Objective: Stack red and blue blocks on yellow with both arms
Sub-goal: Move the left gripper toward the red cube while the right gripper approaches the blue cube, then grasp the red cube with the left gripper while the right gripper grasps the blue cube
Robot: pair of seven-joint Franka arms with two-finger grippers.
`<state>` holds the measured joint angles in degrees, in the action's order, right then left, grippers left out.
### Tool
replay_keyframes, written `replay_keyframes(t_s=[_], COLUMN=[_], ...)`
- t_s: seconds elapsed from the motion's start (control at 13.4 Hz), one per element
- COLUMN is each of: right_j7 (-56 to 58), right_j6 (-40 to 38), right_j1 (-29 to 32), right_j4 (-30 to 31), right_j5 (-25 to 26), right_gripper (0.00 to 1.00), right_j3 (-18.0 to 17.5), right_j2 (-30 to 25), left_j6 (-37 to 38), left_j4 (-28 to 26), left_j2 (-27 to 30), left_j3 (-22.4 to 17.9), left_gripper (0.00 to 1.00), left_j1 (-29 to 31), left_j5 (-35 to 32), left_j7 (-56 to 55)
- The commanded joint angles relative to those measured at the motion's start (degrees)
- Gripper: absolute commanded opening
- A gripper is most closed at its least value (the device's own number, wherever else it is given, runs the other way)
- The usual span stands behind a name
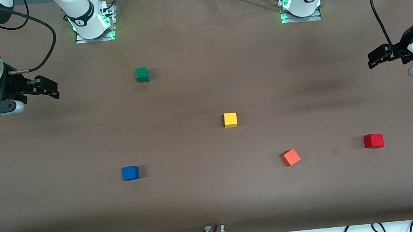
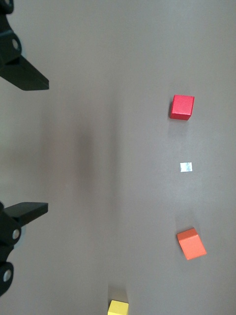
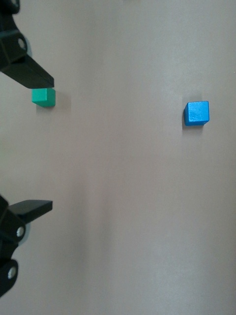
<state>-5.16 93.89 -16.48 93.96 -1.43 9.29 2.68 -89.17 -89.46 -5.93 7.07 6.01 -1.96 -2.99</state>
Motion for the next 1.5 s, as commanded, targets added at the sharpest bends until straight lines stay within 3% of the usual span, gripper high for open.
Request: replay_keyframes(t_s=[0.0,0.45,0.6,0.9,1.05,1.42], right_j7=[1.2,1.3,1.3,2.0,2.0,5.7], right_j6=[-0.6,-0.7,-0.7,-0.8,0.5,13.7], right_j1=[0.4,0.3,0.2,-0.4,-0.9,-2.8], right_j4=[-1.1,-1.1,-1.1,-1.1,-1.1,-1.5], right_j5=[-0.2,-0.1,-0.1,-0.1,-0.4,-1.7], right_gripper=[1.00,1.00,1.00,1.00,1.00,1.00], right_j3=[-0.2,-0.2,-0.2,-0.4,-0.7,-0.8], right_j2=[0.5,0.5,0.9,1.1,3.6,15.3], left_j6=[0.1,0.3,-0.3,-12.7,-16.6,-27.3], left_j4=[1.4,5.2,5.3,5.5,4.8,3.4], left_j2=[-0.7,-5.2,-9.7,-19.1,-22.6,-30.0], left_j3=[0.0,-0.1,-0.1,0.0,-0.1,-0.1], left_gripper=[1.00,1.00,1.00,1.00,1.00,1.00], left_j1=[0.2,2.3,3.3,6.8,7.4,9.3], left_j5=[-0.6,-1.0,-1.2,-1.5,-1.6,-4.4], left_j7=[0.5,1.7,6.6,10.7,12.3,15.6])
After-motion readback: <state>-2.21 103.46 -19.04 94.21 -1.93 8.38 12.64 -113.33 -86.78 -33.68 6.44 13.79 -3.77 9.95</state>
